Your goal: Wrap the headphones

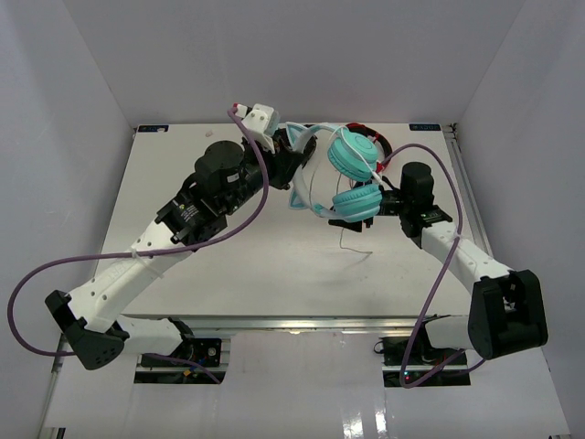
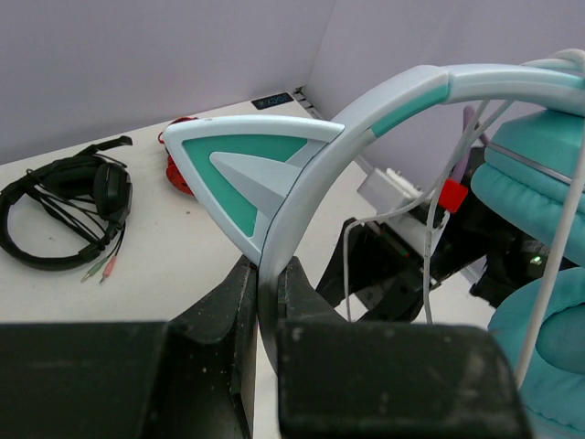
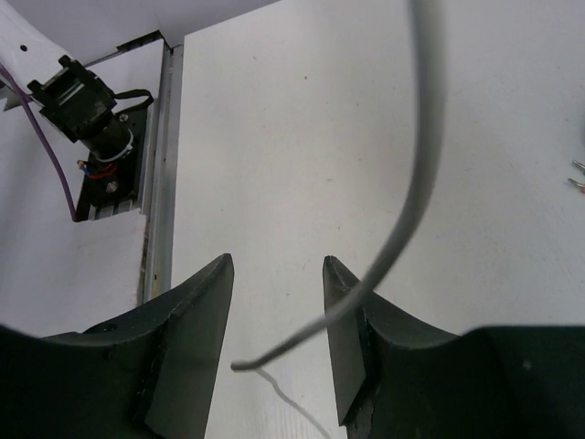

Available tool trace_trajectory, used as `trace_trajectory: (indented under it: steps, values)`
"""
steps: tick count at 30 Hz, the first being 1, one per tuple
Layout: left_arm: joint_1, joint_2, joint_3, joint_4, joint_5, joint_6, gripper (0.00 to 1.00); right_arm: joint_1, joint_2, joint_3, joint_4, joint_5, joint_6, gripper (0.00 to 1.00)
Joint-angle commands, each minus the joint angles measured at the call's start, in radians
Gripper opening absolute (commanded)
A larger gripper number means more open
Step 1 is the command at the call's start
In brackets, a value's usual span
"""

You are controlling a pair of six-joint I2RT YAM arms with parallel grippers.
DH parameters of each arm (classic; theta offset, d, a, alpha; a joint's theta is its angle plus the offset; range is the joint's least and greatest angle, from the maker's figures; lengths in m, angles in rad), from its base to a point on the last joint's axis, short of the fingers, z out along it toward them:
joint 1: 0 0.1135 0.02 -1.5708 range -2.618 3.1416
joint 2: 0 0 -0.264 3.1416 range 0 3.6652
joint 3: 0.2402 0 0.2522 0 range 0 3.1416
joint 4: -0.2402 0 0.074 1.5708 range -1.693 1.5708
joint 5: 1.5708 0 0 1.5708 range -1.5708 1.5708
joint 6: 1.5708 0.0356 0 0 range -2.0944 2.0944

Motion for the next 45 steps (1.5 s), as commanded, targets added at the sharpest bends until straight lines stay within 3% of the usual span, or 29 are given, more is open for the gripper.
trace_trajectory:
  steps: [1,16,21,25,27,30,32,33,37,45]
  values:
    - [0.000,0.004,0.089,0.040,0.008,-0.069,0.00,-0.003,-0.010,-0.059,0.224,-0.070,0.138,0.51]
    - [0.002,0.079,0.213,0.044,-0.052,-0.129,0.00,0.040,0.059,-0.141,0.429,-0.053,0.227,0.52]
    - [0.001,0.072,0.220,0.036,-0.061,-0.132,0.00,0.040,0.074,-0.089,0.257,0.095,0.070,0.70]
    - [0.002,0.069,0.209,0.032,-0.061,-0.138,0.00,0.042,0.078,-0.094,0.241,0.186,0.018,0.80]
    - [0.002,0.069,0.204,0.032,-0.065,-0.138,0.00,0.041,0.072,-0.101,0.240,0.219,0.006,0.79]
    - [0.000,0.067,0.203,0.032,-0.072,-0.135,0.00,0.039,0.056,-0.081,0.131,0.153,-0.111,0.78]
    - [0.000,0.064,0.202,0.032,-0.075,-0.133,0.00,0.037,0.052,-0.041,-0.039,0.059,-0.213,0.77]
    - [0.000,0.066,0.203,0.032,-0.078,-0.130,0.00,0.037,0.047,-0.019,-0.145,0.010,-0.373,0.76]
    - [0.002,0.055,0.190,0.032,-0.089,-0.127,0.00,0.034,0.015,0.029,-0.404,-0.011,-0.619,0.74]
    - [0.000,0.029,0.172,0.031,-0.105,-0.128,0.00,-0.006,-0.135,-0.021,-0.441,0.014,-0.677,0.74]
